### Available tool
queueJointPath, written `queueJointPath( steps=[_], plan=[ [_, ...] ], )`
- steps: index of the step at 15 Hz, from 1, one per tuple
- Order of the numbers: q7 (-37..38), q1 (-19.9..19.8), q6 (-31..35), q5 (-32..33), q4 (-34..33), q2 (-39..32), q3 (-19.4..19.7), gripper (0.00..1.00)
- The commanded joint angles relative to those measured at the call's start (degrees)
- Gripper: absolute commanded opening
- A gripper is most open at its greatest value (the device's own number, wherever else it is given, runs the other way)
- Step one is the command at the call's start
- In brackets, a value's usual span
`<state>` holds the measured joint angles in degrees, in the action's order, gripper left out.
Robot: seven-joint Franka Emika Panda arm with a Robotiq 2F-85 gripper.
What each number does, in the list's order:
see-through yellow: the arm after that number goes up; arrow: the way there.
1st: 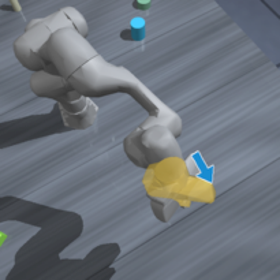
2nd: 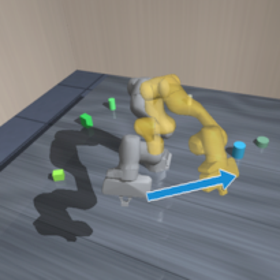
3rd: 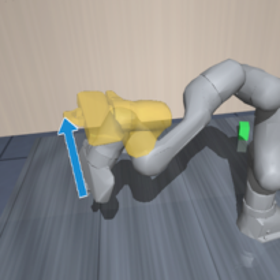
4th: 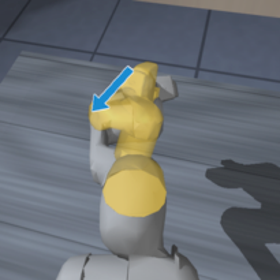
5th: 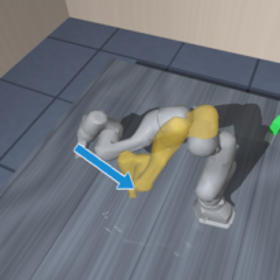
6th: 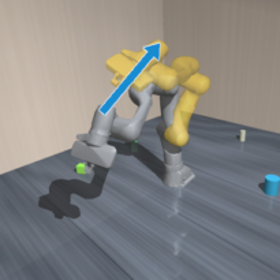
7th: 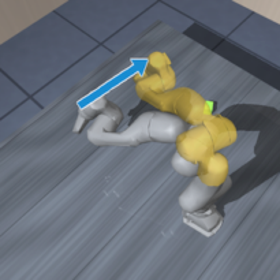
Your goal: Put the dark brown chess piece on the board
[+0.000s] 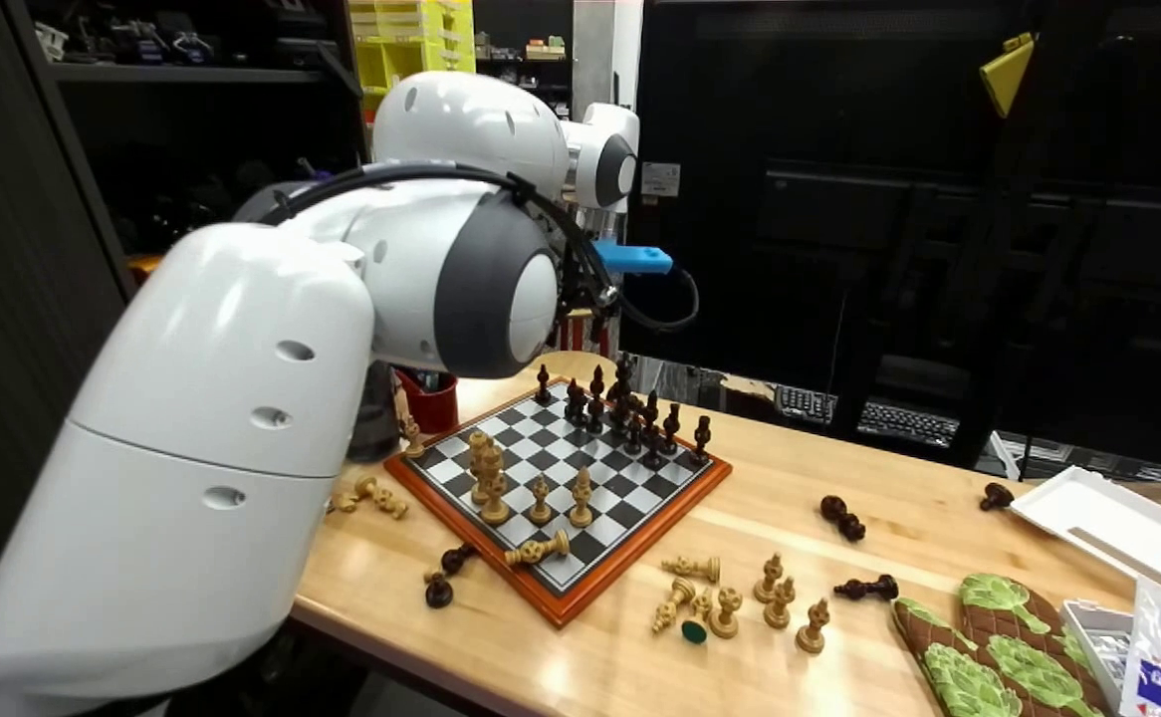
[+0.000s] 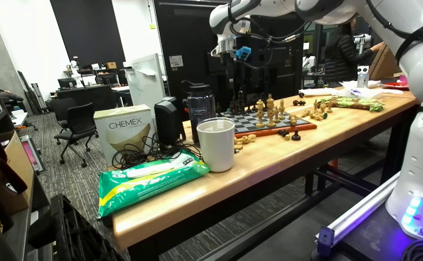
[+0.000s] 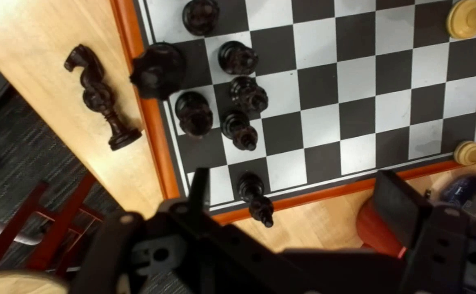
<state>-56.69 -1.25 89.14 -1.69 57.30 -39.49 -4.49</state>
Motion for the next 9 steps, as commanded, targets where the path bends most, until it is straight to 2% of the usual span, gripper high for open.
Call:
queueJointPath(
  steps=[1,9],
  plan=[
    [-0.78,0.58,-1.08,1.48,-8.51,-5.69,0.38,1.00],
    [0.42,1.50,2.17,3.33,-17.35,-12.68,1.16,1.00]
  ],
)
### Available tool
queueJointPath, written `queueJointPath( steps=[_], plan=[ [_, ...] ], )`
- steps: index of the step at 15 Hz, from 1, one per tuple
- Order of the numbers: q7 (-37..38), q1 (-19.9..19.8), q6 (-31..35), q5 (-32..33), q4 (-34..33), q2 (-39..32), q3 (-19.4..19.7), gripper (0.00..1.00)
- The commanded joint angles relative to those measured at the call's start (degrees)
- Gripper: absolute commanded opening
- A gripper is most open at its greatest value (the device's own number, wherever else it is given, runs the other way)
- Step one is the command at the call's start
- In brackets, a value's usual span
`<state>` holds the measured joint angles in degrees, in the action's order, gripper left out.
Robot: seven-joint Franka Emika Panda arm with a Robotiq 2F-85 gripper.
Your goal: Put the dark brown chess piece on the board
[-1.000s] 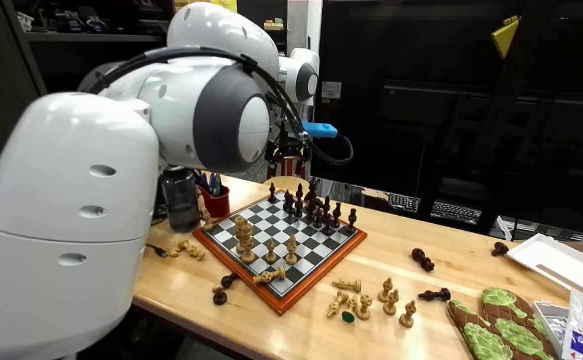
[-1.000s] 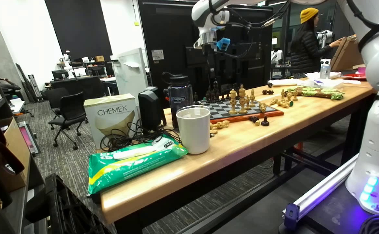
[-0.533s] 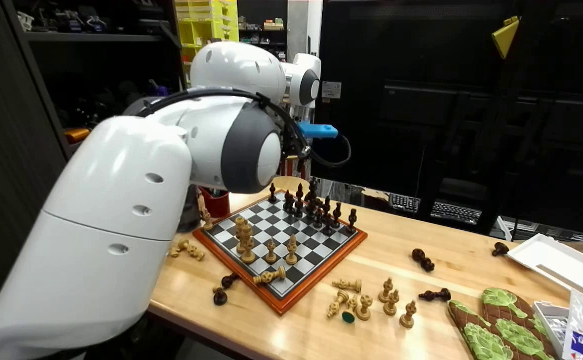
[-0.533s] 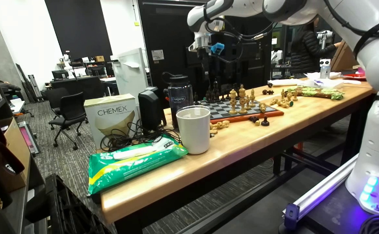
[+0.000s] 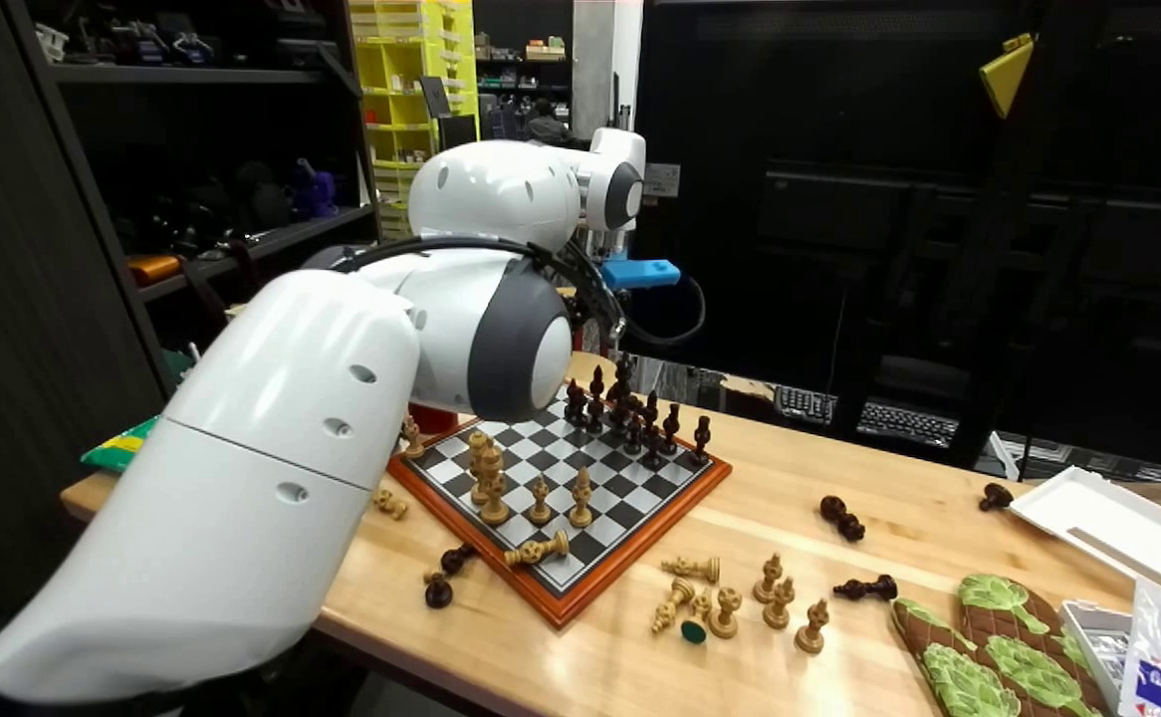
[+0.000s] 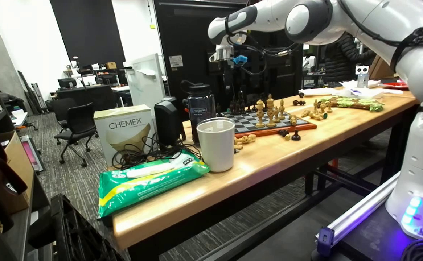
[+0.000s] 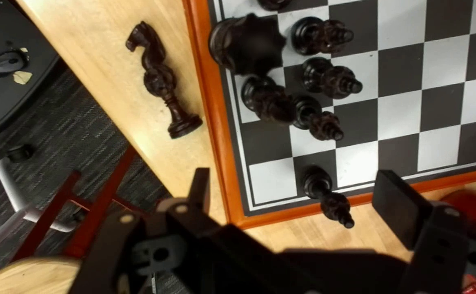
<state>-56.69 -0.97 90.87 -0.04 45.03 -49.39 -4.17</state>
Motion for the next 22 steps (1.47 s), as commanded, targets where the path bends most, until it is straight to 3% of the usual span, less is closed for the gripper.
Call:
queueJointPath(
  steps=[1,2,3,22],
  plan=[
    [0.69,1.53,0.74,2.46,-5.96,-3.30,1.18,1.00],
    [1.43,1.79,0.99,3.15,-6.56,-3.63,1.47,1.00],
    [0.46,0.61,0.98,1.75,-2.87,-1.85,0.29,1.00],
    [-4.83,0.98,3.10,4.26,-10.49,-7.89,1.72,1.00]
  ],
)
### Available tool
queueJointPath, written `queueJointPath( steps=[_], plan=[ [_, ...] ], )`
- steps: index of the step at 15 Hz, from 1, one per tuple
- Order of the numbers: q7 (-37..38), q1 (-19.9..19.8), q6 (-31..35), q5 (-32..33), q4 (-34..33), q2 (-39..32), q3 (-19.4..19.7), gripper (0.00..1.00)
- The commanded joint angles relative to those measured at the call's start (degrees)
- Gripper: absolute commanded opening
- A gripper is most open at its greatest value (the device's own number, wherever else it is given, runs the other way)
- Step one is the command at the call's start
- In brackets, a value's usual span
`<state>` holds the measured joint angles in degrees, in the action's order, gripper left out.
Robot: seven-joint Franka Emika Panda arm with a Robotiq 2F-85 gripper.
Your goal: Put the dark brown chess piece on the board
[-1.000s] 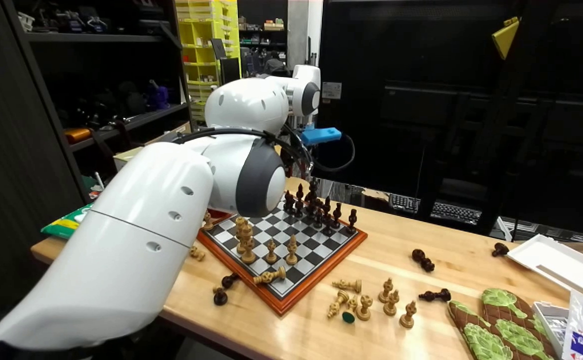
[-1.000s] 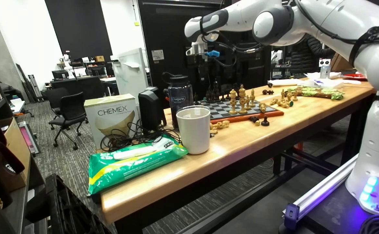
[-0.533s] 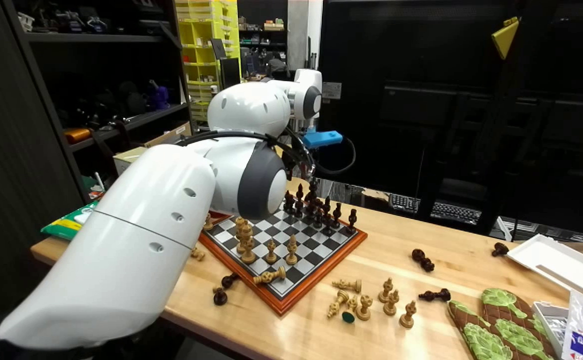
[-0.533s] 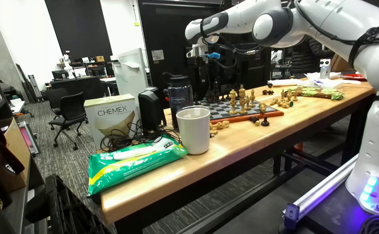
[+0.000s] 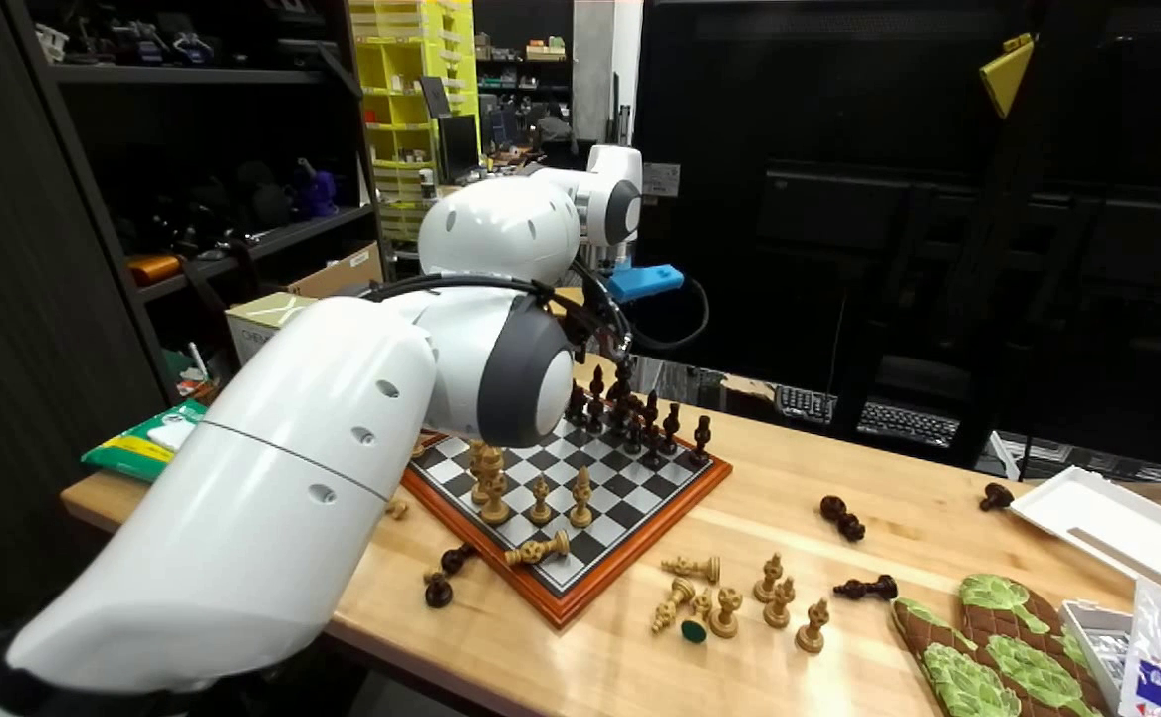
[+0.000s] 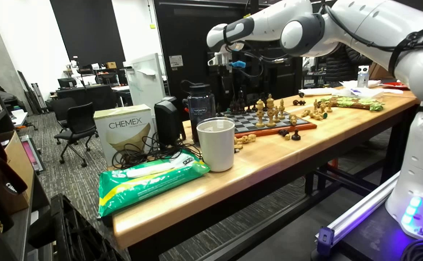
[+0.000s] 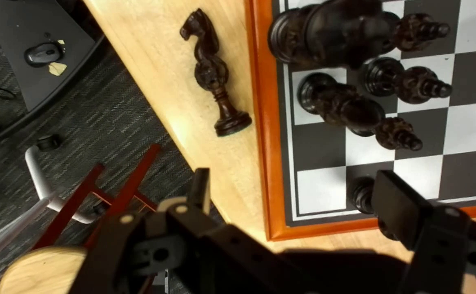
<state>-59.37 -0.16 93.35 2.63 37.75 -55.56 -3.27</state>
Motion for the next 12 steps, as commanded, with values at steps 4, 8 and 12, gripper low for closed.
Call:
queueJointPath(
  steps=[4,8,12],
  plan=[
    [-2.90,-0.41,1.24,2.40,-4.35,-2.83,1.63,1.00],
    [-3.12,-0.95,1.16,1.85,-5.24,-4.09,1.70,1.00],
    [-2.15,-0.86,1.37,1.67,-6.12,-5.20,1.64,1.00]
  ],
)
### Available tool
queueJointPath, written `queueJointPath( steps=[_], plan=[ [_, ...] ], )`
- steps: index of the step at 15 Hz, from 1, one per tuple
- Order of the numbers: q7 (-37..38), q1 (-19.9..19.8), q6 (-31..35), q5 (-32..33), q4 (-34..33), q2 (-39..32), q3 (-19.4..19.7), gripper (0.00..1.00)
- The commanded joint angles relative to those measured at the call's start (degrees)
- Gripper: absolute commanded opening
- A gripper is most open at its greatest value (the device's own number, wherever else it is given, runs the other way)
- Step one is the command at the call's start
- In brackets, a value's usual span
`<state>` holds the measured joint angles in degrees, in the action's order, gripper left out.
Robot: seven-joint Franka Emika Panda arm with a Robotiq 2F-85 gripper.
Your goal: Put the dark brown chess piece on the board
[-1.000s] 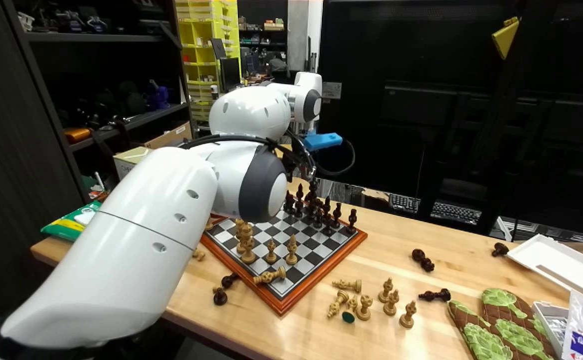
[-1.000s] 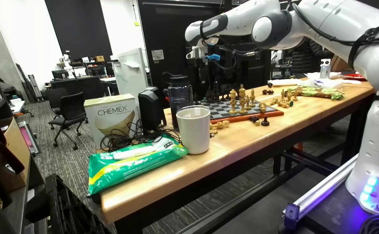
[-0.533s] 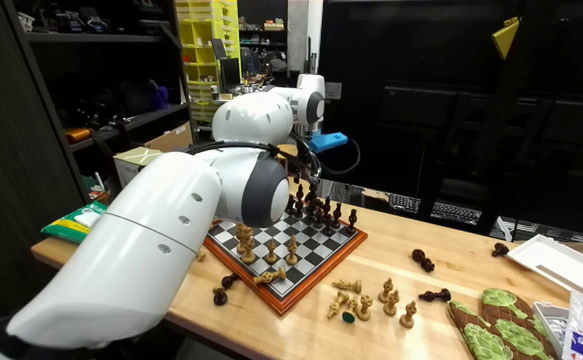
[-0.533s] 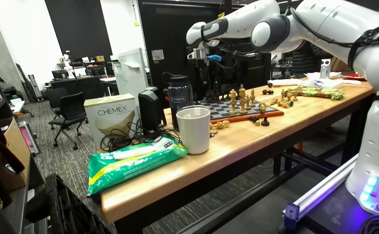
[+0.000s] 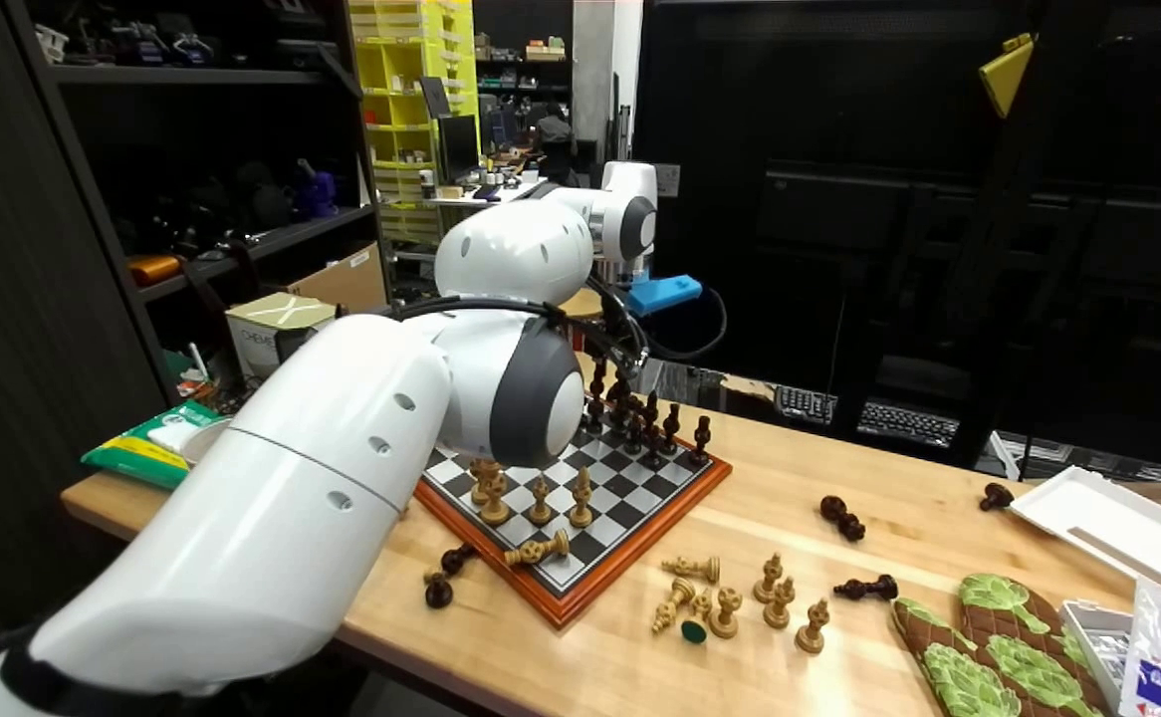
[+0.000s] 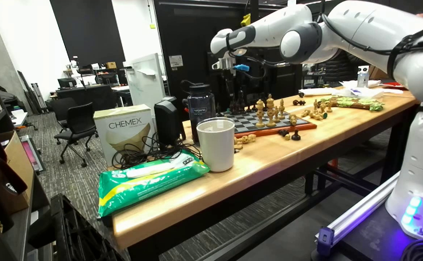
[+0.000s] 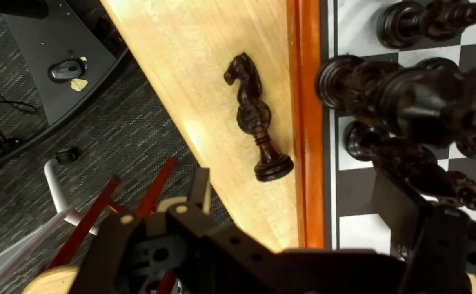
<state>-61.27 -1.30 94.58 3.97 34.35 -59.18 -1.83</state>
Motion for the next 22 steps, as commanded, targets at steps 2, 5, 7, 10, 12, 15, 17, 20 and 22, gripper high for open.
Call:
queueJointPath(
  steps=[2,5,7,10,12,15,17,20,22],
  plan=[
    [-0.23,0.29,0.10,0.33,-3.13,-2.04,0.21,1.00],
    [-0.26,0.16,0.32,0.25,-3.88,-2.70,0.19,1.00],
    [-0.21,0.02,0.46,0.13,-4.31,-3.06,0.14,1.00],
    [-0.14,-0.19,0.62,-0.07,-4.79,-3.68,0.02,1.00],
    [-0.08,-0.29,0.65,-0.13,-4.91,-4.00,0.00,1.00],
    [-0.04,-0.40,0.93,-0.14,-4.97,-4.55,-0.02,1.00],
    [0.02,-0.48,1.02,-0.18,-5.10,-4.99,-0.03,1.00],
    [0.07,-0.49,0.85,-0.32,-5.21,-5.51,-0.16,1.00],
    [0.07,-0.28,0.71,-0.26,-5.28,-5.60,-0.15,1.00]
  ],
)
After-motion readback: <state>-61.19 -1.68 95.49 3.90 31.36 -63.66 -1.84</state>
